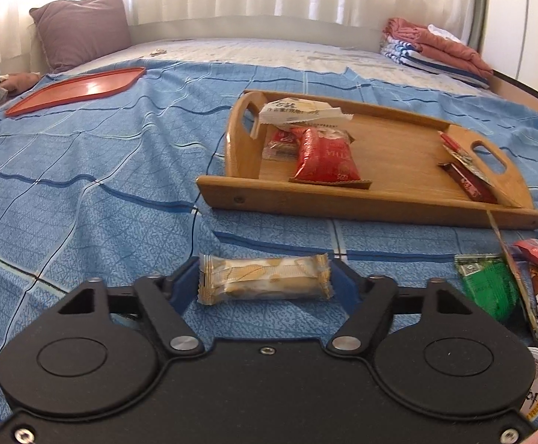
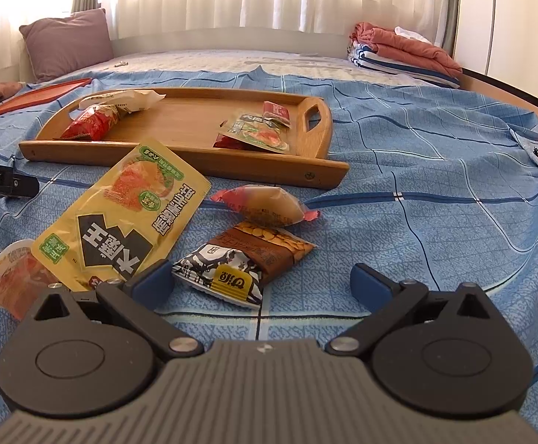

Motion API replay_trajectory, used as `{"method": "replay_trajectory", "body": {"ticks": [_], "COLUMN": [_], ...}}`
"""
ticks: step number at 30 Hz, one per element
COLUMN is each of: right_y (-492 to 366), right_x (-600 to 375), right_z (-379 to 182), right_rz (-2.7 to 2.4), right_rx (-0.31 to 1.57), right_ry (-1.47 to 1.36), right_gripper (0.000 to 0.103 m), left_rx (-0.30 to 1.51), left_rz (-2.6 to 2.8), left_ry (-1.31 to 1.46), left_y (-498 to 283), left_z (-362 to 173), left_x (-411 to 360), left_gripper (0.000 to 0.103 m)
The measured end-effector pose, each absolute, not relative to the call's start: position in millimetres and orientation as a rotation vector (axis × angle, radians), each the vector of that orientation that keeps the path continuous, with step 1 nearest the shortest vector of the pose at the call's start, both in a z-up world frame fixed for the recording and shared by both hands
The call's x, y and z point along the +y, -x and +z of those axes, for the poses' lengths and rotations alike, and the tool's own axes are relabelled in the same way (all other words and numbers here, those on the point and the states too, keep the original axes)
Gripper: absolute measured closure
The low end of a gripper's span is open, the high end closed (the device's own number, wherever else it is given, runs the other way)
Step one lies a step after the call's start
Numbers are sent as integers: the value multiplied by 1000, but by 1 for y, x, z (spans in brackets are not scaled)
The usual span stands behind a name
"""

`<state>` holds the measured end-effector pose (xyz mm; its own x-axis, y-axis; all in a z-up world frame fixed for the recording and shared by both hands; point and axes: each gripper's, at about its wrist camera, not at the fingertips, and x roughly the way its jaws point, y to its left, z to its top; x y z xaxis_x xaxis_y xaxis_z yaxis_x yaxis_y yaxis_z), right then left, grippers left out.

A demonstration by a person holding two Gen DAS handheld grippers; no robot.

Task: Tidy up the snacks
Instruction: 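Move both tools back toward the wafer bar and brown packet, then grasp the cream wafer bar with the left tool while the right tool grasps the brown peanut packet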

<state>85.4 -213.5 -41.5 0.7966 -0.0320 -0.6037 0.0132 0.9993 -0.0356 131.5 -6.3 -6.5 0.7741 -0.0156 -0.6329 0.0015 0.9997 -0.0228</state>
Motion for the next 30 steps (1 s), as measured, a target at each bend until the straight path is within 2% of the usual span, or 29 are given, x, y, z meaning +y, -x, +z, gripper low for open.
{"method": "replay_trajectory", "body": {"ticks": [6,18,21,23,24,25,30], "right_y": [-85,-107,-111,-109,-107,-104,-92], "right_x": [-214,-207,-206,-205,-202,-200,-195], "right_z": [-42,-33,-31,-29,-28,-27,-20], "right_rz": [-24,-55,-43,-32,-31,-28,-2], "right_rx": [649,715,718,713,708,704,687], "right_ry": [30,27,9,2,11,19,24], "right_gripper": [0,0,9,21,22,29,43], "left_rx": [677,644,633,623,618,612,591], "left_rz": [-17,-59,-67,-75,-78,-80,-85], "left_ry": [16,-21,-29,-36,-41,-46,-59], "left_y": [-128,-109,-104,-102,-100,-99,-96], "left_z": [-3,17,23,28,30,32,41], "left_x": [-7,-14,-16,-17,-18,-18,-18], "left_gripper": [46,47,47,47,47,47,47]}}
